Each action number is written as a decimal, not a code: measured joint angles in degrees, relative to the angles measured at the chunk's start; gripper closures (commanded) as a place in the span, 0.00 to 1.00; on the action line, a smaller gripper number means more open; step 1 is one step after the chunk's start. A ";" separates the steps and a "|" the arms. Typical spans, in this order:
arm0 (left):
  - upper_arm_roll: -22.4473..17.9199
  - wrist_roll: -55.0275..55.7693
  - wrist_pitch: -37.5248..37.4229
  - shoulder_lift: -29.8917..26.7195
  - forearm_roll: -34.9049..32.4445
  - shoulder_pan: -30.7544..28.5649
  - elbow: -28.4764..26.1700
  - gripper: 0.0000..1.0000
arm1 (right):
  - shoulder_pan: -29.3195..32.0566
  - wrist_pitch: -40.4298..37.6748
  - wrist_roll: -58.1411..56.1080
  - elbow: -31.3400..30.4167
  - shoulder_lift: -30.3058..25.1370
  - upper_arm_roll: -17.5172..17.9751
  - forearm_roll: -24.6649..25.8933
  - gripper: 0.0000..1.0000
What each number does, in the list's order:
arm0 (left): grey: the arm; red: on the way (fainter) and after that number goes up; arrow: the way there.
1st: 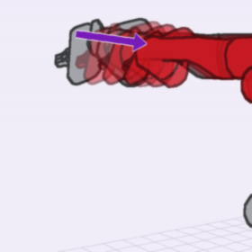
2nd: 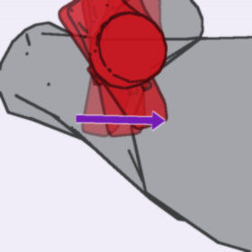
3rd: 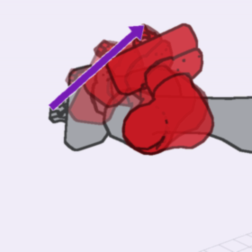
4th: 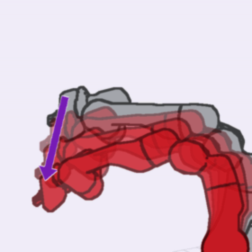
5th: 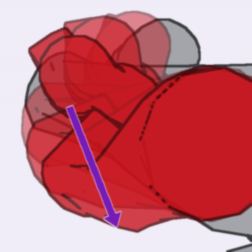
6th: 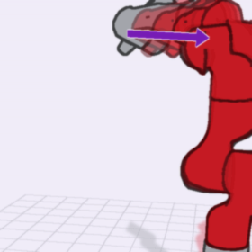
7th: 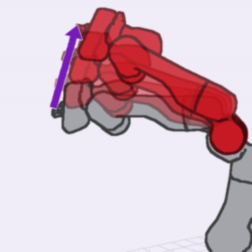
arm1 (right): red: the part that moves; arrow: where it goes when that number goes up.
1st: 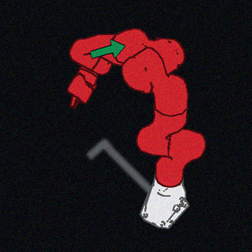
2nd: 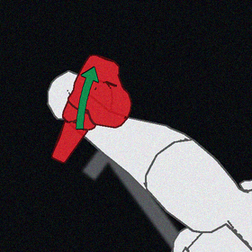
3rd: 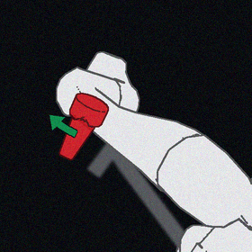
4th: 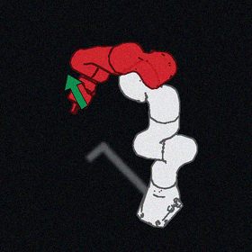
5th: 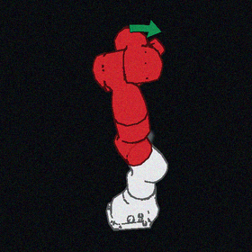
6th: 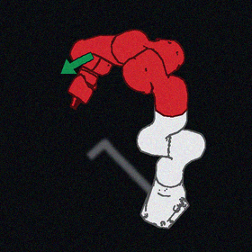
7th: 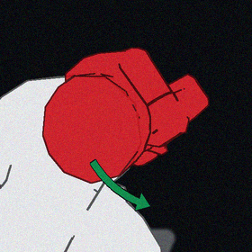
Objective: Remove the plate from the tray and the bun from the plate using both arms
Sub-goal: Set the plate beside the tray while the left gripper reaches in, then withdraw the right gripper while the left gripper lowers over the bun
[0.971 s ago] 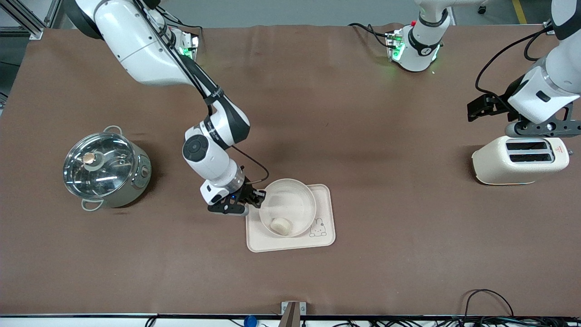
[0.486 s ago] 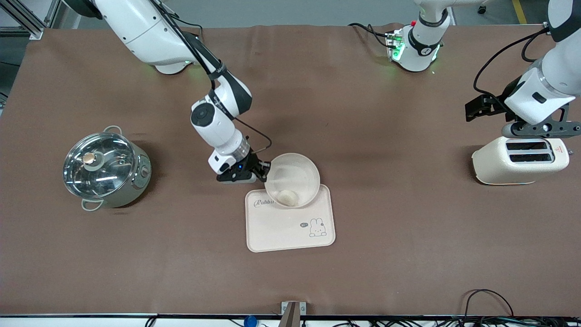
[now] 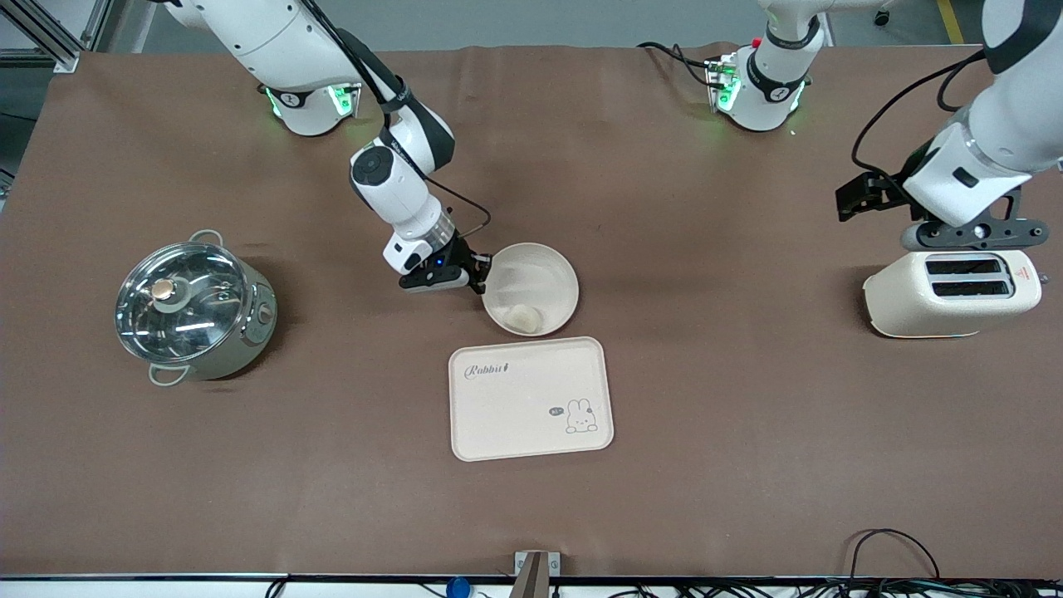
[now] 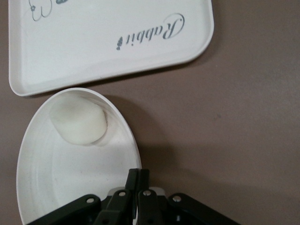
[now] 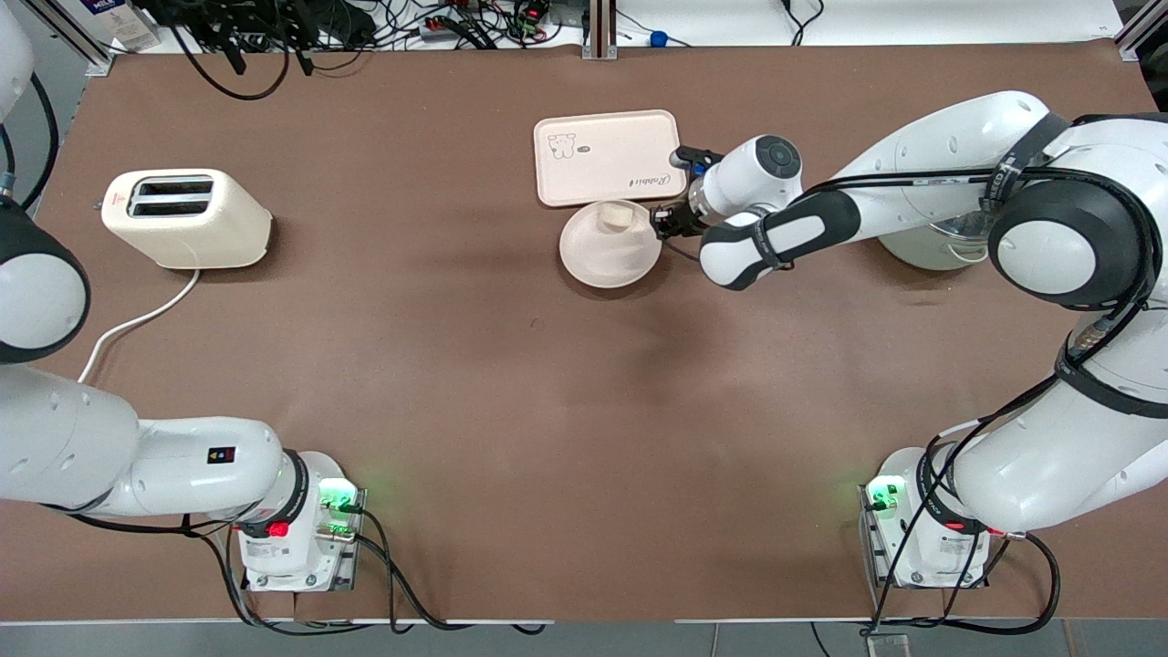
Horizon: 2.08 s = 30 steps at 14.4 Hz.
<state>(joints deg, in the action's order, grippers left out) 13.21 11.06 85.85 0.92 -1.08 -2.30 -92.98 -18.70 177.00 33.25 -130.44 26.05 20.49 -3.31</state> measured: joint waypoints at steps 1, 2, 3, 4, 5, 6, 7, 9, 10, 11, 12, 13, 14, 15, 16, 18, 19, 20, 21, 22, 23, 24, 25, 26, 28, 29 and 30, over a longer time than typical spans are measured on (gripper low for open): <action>0.88 1.93 0.00 0.06 0.00 0.06 -0.10 0.00 | 0.00 0.36 0.00 -0.60 -0.04 0.02 0.01 0.59; 1.79 3.66 0.01 0.32 0.01 0.11 -0.20 0.00 | 0.01 0.50 0.00 -0.93 -0.05 0.03 0.03 0.07; 2.71 5.25 0.24 0.85 0.01 0.16 -0.28 0.00 | 0.01 0.52 0.03 -1.04 -0.05 0.04 0.03 0.00; 3.70 6.99 0.99 1.68 0.02 0.21 -0.40 0.00 | 0.02 0.54 0.07 -1.05 -0.08 0.04 0.03 0.00; 4.80 9.06 2.16 2.80 0.02 0.25 -0.54 0.00 | 0.03 0.68 0.12 -1.04 -0.20 0.05 0.03 0.00; 6.03 11.42 3.66 4.15 0.02 0.31 -0.63 0.00 | 0.11 0.86 0.23 -0.98 -0.46 0.05 0.03 0.00; 7.33 14.16 5.34 5.65 0.02 0.40 -0.70 0.00 | 0.33 0.80 0.36 -0.81 -0.89 0.05 0.03 0.00; 9.67 20.76 9.01 8.86 0.02 1.32 -0.76 0.00 | 1.59 -4.44 0.43 0.43 -3.44 0.05 0.03 0.00; 10.26 24.51 11.07 10.45 0.02 2.61 -0.77 0.00 | 2.59 -11.28 0.43 2.12 -5.80 0.04 0.04 0.00; 10.49 28.78 13.26 12.07 0.02 4.58 -0.77 0.00 | 3.69 -19.46 0.42 4.67 -8.83 0.01 0.05 0.00; 10.53 33.49 15.58 13.77 -0.14 6.92 -0.76 0.00 | 4.72 -27.68 0.37 7.61 -12.05 -0.15 0.06 0.00; 10.58 38.25 17.95 15.57 -1.13 9.31 -0.72 0.00 | 5.54 -36.10 -0.07 10.61 -15.36 -0.89 0.09 0.00; 10.61 42.49 19.92 17.40 -2.70 11.47 -0.55 0.00 | 5.93 -43.93 -1.22 13.16 -18.22 -2.56 0.14 0.00; 10.63 46.26 21.10 19.33 -4.08 13.43 -0.15 0.00 | 6.07 -50.87 -3.93 15.27 -20.58 -5.27 0.20 0.00; 10.63 49.80 21.92 21.39 -5.14 15.17 0.53 0.00 | 6.22 -56.01 -7.67 16.89 -22.27 -8.60 0.20 0.00; 10.62 57.03 23.04 25.98 -6.54 18.18 3.28 0.00 | 6.66 -62.31 -13.66 19.40 -23.86 -15.61 0.21 0.00; 10.59 60.51 23.58 28.36 -6.76 19.47 5.04 0.00 | 6.96 -64.85 -15.39 20.96 -23.97 -18.68 0.22 0.00; 10.56 63.81 24.77 30.50 -6.98 20.62 6.57 0.00 | 7.15 -67.62 -16.70 22.99 -23.95 -21.48 0.24 0.00; 10.53 67.61 26.75 32.42 -7.75 21.83 7.67 0.00 | 7.22 -70.54 -18.13 25.38 -23.93 -24.11 0.26 0.00; 10.53 71.79 29.12 34.11 -8.91 23.07 8.30 0.00 | 7.24 -73.02 -20.02 27.73 -23.94 -26.58 0.28 0.00; 10.52 76.31 31.38 35.69 -10.10 24.31 8.65 0.00 | 7.23 -74.79 -22.41 29.90 -23.98 -29.18 0.30 0.00; 10.51 80.52 33.30 37.20 -11.23 25.50 8.82 0.00 | 7.23 -75.99 -25.19 31.77 -24.06 -31.91 0.32 0.00; 10.46 84.19 34.74 38.51 -12.11 26.59 8.95 0.00 | 7.25 -77.17 -28.22 33.48 -24.14 -34.42 0.33 0.00; 10.30 87.56 35.65 39.67 -12.87 27.68 9.00 0.01 | 7.30 -78.47 -31.02 35.37 -24.21 -36.57 0.38 0.00; 9.47 92.65 37.10 41.53 -13.34 29.77 9.13 0.02 | 7.34 -80.43 -33.38 38.58 -24.37 -38.26 1.46 0.00; 9.11 94.91 38.19 42.27 -13.35 30.64 9.16 0.02 | 7.17 -80.86 -33.44 39.35 -24.39 -38.18 2.32 0.00; 8.89 96.98 39.32 42.97 -13.36 31.25 9.20 0.02 | 6.94 -80.98 -33.44 39.55 -24.37 -38.03 2.70 0.00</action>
<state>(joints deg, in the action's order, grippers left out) 22.10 108.04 125.16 43.89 -14.44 28.96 -83.78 -11.75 96.02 -0.19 -90.89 1.68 -17.54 -0.61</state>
